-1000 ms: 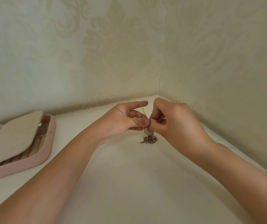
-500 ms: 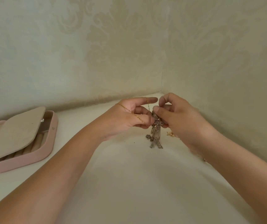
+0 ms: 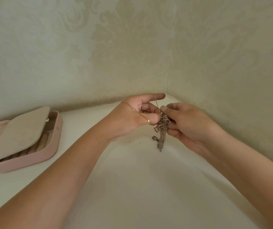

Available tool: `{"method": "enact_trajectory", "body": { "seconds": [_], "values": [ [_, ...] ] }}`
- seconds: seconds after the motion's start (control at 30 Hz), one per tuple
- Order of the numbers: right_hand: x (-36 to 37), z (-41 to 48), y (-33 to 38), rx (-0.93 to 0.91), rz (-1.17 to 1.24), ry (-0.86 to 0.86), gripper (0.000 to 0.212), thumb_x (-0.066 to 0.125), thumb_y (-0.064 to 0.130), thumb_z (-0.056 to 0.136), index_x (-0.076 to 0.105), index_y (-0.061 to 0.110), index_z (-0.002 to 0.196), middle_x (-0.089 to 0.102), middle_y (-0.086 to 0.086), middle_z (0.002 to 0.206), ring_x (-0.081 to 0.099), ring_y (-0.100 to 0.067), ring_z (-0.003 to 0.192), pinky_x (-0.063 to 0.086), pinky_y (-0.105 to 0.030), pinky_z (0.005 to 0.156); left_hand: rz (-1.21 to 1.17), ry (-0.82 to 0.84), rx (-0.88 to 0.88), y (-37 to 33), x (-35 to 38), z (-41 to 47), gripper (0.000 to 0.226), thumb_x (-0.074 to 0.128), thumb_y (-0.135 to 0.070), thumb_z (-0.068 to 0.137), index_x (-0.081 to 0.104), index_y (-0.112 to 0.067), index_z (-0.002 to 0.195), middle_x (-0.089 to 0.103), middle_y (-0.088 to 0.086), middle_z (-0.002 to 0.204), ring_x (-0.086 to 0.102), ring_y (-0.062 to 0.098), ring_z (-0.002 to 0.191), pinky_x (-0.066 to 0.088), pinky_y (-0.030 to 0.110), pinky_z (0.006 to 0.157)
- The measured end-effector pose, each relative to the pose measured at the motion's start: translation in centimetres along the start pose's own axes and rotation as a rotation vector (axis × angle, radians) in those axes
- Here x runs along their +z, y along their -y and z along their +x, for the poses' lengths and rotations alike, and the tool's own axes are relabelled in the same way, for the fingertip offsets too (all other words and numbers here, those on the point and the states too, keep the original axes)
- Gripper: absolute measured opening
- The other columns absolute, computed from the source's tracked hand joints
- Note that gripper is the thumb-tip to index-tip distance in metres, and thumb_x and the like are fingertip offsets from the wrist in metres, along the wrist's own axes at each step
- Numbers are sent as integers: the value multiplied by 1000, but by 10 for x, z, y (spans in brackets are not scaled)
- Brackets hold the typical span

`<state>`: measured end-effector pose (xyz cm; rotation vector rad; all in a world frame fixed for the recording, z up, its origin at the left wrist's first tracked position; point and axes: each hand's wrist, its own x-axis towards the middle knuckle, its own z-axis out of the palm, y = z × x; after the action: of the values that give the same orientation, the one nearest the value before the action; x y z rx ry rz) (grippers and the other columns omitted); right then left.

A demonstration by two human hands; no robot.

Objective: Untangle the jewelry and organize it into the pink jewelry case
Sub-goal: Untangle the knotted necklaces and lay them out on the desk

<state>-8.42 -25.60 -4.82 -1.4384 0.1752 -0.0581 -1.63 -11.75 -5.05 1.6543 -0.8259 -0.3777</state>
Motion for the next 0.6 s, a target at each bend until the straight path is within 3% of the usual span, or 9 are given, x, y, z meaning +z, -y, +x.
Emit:
{"method": "enact_trajectory", "body": {
  "seconds": [0.1, 0.2, 0.3, 0.43, 0.6],
  "values": [
    [-3, 0, 3, -54, 72, 57, 10, 59, 21, 92, 55, 12, 89, 57, 7, 57, 49, -3, 46, 48, -15, 51, -14, -68, 21, -2, -2, -2, 53, 61, 3, 80, 54, -16, 129, 61, -11, 67, 59, 6, 66, 48, 18, 71],
    [-10, 1, 7, -76, 7, 175, 24, 71, 17, 71, 63, 9, 92, 68, 1, 73, 61, -6, 63, 54, -17, 65, -73, -120, 46, -6, -5, -3, 51, 60, -8, 77, 55, -20, 126, 63, -8, 72, 59, 9, 72, 48, 24, 76],
    [-13, 0, 9, -76, -86, 232, 23, 74, 10, 64, 67, 9, 86, 70, 3, 72, 65, -6, 67, 53, -16, 65, -102, -116, 48, -8, -5, -3, 51, 64, -18, 70, 58, -28, 121, 60, -7, 73, 53, 12, 71, 41, 28, 75],
    [-11, -1, 11, -209, -233, 97, 10, 73, 2, 77, 71, 6, 86, 69, 4, 65, 62, -4, 60, 51, -14, 60, -118, -128, 38, -8, -4, -3, 49, 67, -28, 68, 63, -33, 116, 60, -1, 77, 55, 16, 76, 39, 35, 81],
    [-11, 1, 9, -269, -302, -65, 10, 69, 9, 84, 71, 16, 77, 66, 4, 72, 60, -10, 71, 51, -29, 79, -147, -130, -26, -4, -4, -1, 48, 62, -22, 75, 61, -24, 123, 63, -6, 72, 59, 11, 69, 47, 28, 77]
  ]
}}
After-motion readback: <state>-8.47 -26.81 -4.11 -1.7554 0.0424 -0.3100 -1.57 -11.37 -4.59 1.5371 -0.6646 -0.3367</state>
